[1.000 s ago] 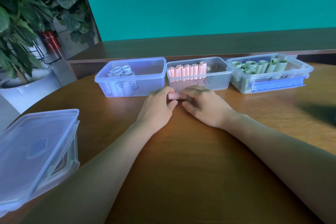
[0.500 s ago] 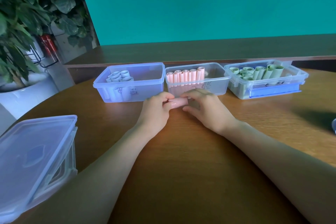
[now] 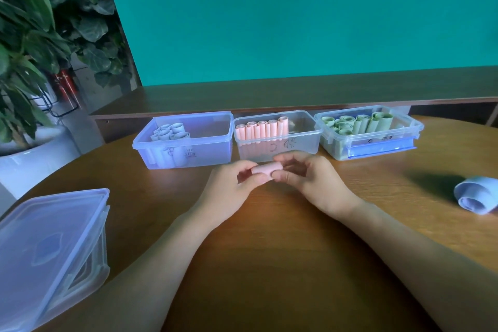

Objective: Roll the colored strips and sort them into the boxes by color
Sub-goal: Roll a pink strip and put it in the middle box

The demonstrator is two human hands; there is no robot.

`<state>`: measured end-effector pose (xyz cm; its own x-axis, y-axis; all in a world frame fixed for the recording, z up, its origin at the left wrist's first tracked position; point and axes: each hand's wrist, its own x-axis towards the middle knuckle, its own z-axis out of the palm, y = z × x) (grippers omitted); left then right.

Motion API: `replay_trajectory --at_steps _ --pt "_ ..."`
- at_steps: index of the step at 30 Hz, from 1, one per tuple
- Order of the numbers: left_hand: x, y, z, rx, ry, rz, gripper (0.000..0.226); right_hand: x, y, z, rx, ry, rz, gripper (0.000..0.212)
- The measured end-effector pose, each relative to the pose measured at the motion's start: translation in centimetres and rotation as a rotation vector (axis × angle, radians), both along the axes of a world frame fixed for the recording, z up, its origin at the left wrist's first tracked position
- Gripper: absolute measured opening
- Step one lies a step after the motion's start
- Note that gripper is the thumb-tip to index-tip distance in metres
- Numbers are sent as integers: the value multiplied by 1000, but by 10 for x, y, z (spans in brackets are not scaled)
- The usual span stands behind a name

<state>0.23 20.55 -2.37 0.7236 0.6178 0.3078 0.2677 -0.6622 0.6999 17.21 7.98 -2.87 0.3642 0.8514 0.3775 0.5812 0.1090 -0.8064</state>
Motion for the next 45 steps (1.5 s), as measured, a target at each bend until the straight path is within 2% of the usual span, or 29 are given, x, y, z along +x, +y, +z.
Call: replay_trajectory --at_steps 2,4,10,13,16,17,19,21,23,28,30,36,45 --pt "3 -4 2 -71 -18 -26 23 0 -8 7 71 129 43 32" --pt "7 -8 4 -152 -55 -50 27 2 -16 14 123 206 87 27" --pt "31 -16 11 -281 -184 -93 42 25 -19 34 143 263 79 24" --pt "50 -19 8 -282 -310 -17 49 40 -13 58 102 153 44 20" --pt "67 -18 4 -205 -361 49 36 65 1 86 66 -49 -85 12" --pt "72 -17 3 -199 -371 46 39 77 9 93 45 -121 -158 13" --pt "79 -15 0 -173 -371 28 49 98 23 105 -45 -256 -284 13" --pt "83 -11 -3 -149 -386 14 51 112 36 111 -184 -339 -297 3" --pt "85 -7 -5 -160 -412 36 50 119 48 111 -303 -370 -267 6" --pt "89 0 -6 -184 -388 110 56 140 84 92 -428 -402 -345 12" --pt "90 3 -8 -204 -378 136 56 145 93 83 -452 -417 -350 18" --pt "91 5 -12 -204 -328 131 38 146 110 72 -498 -427 -389 21" --pt "91 3 -10 -217 -335 115 41 135 118 83 -580 -602 -398 30"
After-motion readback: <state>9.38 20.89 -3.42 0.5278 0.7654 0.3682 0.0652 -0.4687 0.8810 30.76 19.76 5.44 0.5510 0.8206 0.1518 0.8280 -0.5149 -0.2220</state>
